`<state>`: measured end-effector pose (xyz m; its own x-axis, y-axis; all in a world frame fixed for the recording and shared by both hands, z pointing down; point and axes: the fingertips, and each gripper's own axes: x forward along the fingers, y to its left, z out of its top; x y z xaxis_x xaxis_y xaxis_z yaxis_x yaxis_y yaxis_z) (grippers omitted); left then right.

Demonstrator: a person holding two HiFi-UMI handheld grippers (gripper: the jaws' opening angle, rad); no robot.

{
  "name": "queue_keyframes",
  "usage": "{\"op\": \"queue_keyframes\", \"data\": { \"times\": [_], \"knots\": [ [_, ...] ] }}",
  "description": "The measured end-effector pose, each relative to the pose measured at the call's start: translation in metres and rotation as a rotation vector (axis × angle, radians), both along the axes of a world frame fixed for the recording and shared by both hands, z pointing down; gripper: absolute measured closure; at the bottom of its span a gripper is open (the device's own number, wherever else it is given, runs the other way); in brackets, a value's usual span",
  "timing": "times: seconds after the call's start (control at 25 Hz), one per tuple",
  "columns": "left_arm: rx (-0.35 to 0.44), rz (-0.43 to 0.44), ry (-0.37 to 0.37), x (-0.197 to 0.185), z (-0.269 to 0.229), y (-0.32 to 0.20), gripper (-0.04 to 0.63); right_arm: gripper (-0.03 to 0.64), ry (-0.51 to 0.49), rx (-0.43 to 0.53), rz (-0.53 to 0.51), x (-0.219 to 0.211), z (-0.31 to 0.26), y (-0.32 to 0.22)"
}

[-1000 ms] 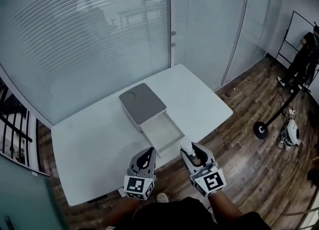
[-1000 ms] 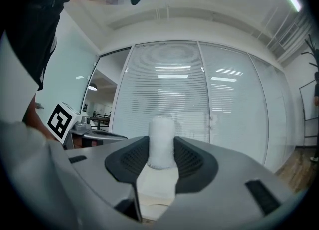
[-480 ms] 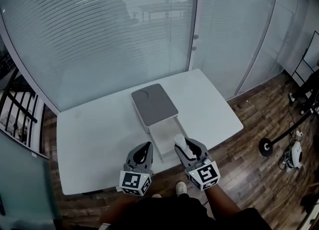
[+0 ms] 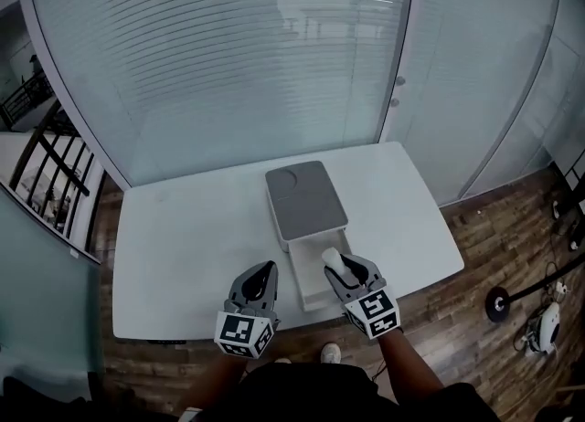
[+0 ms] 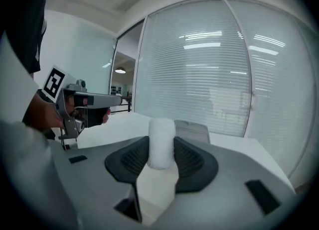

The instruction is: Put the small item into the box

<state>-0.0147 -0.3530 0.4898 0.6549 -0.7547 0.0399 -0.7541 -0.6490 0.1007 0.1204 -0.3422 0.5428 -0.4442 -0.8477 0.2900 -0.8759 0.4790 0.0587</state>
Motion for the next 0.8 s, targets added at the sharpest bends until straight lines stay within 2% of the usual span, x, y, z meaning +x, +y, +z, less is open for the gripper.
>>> {"op": "queue_keyframes", "data": {
  "times": [0.32, 0.6, 0.8],
  "knots": [
    [-0.044, -0.086, -0.02, -0.012, 0.011, 0.001, 0.586, 0.459, 0.161, -0.178, -0.161, -0.016, 0.045, -0.014],
    [-0.06, -0.139, -0.033, -0.026, 0.02, -0.005, 0.586, 0.459, 0.295, -0.352, -0.182, -0.017, 0.081, -0.026],
    [-0.079, -0.162, -0.013, -0.026, 0.028, -0.004, 0.586, 0.457, 0.397, -0.444, -0.23, -0.018, 0.104, -0.028]
  ]
}}
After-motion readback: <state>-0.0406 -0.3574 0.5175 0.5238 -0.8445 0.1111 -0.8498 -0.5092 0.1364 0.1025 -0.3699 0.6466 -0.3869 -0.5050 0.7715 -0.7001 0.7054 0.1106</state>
